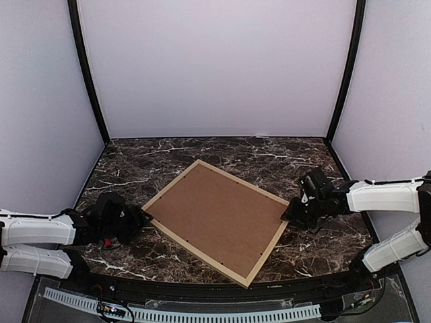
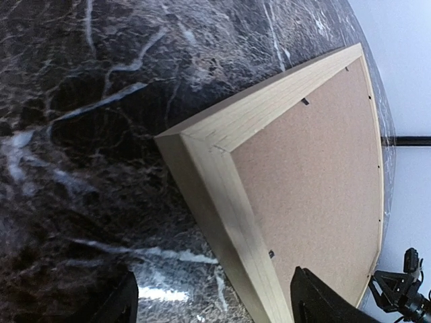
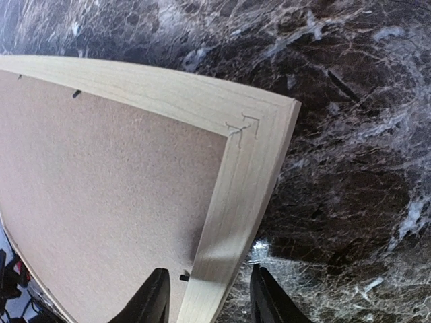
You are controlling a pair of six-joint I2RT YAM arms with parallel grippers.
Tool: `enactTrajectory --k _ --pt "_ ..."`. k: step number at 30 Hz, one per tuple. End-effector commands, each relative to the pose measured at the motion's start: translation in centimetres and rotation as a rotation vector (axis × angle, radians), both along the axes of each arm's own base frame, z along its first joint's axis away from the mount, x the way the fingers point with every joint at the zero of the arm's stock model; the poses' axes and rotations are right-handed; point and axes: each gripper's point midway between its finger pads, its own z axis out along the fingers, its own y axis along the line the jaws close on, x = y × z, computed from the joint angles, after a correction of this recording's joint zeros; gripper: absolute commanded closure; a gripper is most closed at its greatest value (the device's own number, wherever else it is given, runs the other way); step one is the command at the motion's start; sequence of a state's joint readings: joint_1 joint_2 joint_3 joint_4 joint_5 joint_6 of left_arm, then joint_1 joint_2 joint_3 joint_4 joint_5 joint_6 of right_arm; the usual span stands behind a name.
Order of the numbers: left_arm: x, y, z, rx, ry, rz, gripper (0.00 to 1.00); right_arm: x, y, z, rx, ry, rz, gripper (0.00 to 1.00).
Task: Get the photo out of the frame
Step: Place the photo frame at the center of the board, then rotate the photo frame at the center of the board.
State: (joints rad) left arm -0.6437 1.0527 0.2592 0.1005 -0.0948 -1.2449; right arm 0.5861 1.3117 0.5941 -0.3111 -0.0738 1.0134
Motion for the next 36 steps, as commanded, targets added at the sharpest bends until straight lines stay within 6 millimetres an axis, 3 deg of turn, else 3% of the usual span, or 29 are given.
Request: enactTrajectory --k 1,7,9,14,20,23,28,33,36 --pt "-3.1 3.1 -1.6 0.191 0.125 -0.042 0.14 1.2 0.0 1.6 -0.017 -0.059 0.007 0.52" --pt "-1.2 3.2 3.1 0.264 -0.016 -0.091 0.08 1.3 -0.4 3.0 -0.022 -0.107 0.018 0.43" --pt "-0.4 3.2 4.5 0.302 -0.059 -0.107 0.08 1.2 -0.6 3.5 -0.025 -0.126 0.019 0.31" --pt "1.9 2.0 7.6 0.38 -0.18 -0.195 0.07 1.1 -1.5 4.8 -0.039 -0.173 0.008 0.17" --pt "5.3 0.7 10.2 0.545 -0.302 -0.303 0.07 0.5 -1.6 4.5 -0.025 -0.173 0.008 0.16" --pt "6.9 -1.1 11.0 0.587 -0.341 -0.4 0.04 0.1 -1.6 3.8 -0.019 -0.155 0.011 0.19" --pt "9.2 -4.1 10.7 0.648 -0.364 -0.588 0.04 -0.1 -1.4 3.2 -0.003 -0.147 0.016 0.21" --pt "11.5 -7.5 8.5 0.666 -0.336 -0.787 0.07 -0.1 -1.2 3.1 -0.008 -0.143 0.032 0.22" --pt "12.8 -8.0 6.5 0.716 -0.285 -0.836 0.09 0.0 -1.3 3.2 -0.014 -0.149 0.038 0.22"
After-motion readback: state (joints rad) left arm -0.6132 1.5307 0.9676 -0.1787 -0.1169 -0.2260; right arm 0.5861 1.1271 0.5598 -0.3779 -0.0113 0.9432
